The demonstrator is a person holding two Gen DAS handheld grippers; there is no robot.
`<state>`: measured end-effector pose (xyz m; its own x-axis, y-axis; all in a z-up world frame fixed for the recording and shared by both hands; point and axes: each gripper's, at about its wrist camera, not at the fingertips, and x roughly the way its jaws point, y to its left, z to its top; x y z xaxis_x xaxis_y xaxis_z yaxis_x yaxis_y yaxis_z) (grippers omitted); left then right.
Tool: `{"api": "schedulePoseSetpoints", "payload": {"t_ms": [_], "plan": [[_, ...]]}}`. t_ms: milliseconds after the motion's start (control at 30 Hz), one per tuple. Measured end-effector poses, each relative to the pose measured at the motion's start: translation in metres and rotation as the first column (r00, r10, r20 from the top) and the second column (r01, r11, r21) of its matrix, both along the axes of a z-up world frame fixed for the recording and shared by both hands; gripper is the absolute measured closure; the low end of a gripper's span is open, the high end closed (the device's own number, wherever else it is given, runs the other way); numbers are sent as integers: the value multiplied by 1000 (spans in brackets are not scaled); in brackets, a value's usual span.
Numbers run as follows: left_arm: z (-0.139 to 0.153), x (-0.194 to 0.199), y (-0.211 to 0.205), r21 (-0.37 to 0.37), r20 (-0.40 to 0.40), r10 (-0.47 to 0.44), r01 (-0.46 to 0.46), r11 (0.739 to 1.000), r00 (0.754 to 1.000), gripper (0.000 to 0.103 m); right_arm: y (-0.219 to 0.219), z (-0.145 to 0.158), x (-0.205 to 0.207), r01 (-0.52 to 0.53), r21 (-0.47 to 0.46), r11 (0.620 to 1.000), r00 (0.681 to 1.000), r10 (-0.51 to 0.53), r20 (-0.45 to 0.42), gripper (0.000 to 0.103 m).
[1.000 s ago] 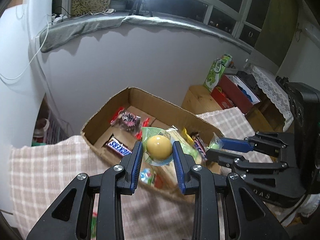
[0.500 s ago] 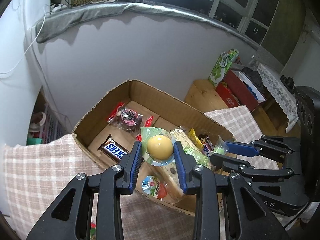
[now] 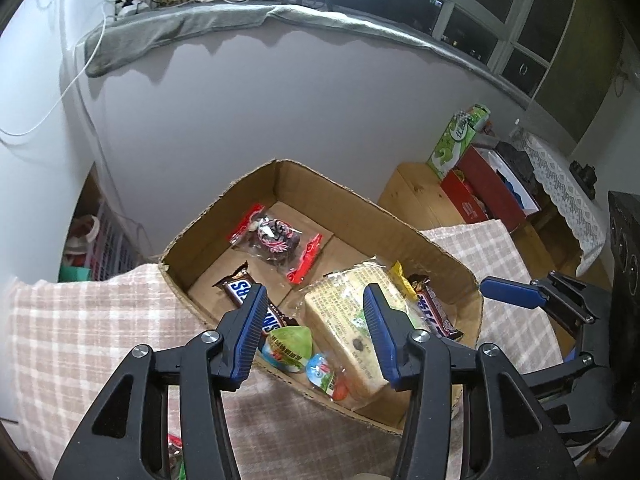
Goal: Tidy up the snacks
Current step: 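Open both tools to drop the ball candy and green candy into the box, then move the left tool to the pink candy while the right tool approaches the black packet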
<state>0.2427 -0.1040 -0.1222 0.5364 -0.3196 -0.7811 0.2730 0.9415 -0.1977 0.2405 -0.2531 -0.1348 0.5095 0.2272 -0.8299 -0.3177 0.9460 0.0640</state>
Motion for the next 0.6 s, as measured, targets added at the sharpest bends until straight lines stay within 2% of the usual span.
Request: {"api": "schedulePoseSetpoints", "payload": {"t_ms": [333, 600], "plan": [[10, -12, 17, -20, 15, 29, -29, 999, 999, 54, -2, 7, -12, 14, 9, 1000, 1000, -14, 7, 23], [20, -38, 61, -60, 24, 104, -103, 993, 994, 54, -10, 13, -39, 26, 62, 998, 1000, -26, 4, 23]]}}
